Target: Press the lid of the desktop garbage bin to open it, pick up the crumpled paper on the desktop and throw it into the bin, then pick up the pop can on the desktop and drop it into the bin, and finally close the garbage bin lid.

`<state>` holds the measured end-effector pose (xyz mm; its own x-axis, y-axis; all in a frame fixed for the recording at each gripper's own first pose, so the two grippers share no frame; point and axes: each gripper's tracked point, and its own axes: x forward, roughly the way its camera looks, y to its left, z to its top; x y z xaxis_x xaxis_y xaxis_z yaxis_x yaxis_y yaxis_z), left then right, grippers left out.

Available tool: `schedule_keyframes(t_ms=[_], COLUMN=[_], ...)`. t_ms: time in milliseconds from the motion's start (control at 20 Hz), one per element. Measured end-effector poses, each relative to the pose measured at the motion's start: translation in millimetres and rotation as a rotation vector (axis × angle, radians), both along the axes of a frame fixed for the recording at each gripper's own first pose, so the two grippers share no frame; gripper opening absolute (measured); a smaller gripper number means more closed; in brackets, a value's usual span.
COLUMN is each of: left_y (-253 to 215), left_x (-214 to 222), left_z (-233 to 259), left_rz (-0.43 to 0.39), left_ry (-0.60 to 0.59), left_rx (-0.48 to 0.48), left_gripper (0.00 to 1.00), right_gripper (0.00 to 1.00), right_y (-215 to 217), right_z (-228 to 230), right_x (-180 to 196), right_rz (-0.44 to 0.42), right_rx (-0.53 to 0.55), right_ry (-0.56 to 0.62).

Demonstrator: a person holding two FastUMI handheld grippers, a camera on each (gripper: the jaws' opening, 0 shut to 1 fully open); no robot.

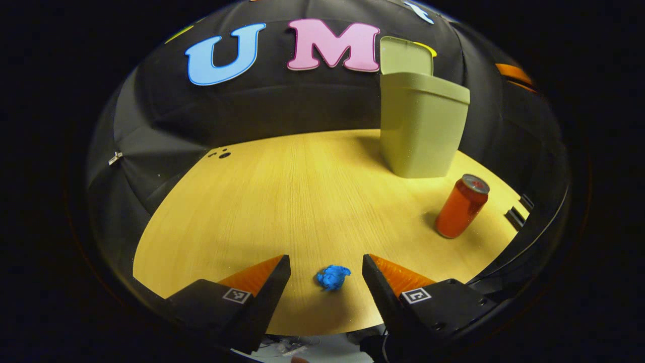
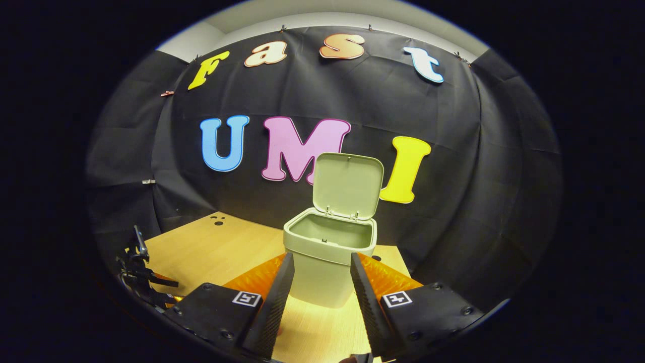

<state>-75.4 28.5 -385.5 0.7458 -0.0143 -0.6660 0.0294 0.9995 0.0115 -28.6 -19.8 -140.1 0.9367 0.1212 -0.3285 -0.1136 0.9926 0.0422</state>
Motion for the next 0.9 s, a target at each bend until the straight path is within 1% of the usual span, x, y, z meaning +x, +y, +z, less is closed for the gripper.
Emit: schedule_keyframes(t_ms=[200, 500, 600, 650, 750, 800, 850, 900], left_y=[3, -3, -4, -4, -6, -5, -2, -1], left_x=[-1, -1, -1, 0, 2, 2, 1, 1], left_z=[-24, -45, -48, -50, -50, -51, -51, -51], left_rz=[-0.011, -0.047, -0.055, -0.057, -0.062, -0.063, -0.062, -0.062], left_ry=[0.058, 0.113, 0.122, 0.124, 0.121, 0.122, 0.123, 0.126], left_rx=[0.019, 0.031, 0.034, 0.035, 0.030, 0.031, 0.033, 0.032], left_gripper=[0.92, 0.86, 0.80, 0.74, 0.69, 0.68, 0.59, 0.58], right_gripper=[0.72, 0.72, 0.72, 0.72, 0.72, 0.72, 0.72, 0.72], right_y=[-5, -5, -4, -3, -2, -2, -2, -2], right_z=[-2, -3, -4, -6, -8, -9, -10, -9], right_x=[-1, -1, -3, -3, -4, -5, -5, -5], right_rz=[-0.008, -0.002, 0.000, 0.001, 0.004, 0.003, 0.002, 0.000], right_rx=[0.003, 0.001, 0.000, 0.002, 0.007, 0.007, 0.007, 0.008], right_ry=[0.018, 0.025, 0.030, 0.034, 0.043, 0.046, 0.048, 0.047])
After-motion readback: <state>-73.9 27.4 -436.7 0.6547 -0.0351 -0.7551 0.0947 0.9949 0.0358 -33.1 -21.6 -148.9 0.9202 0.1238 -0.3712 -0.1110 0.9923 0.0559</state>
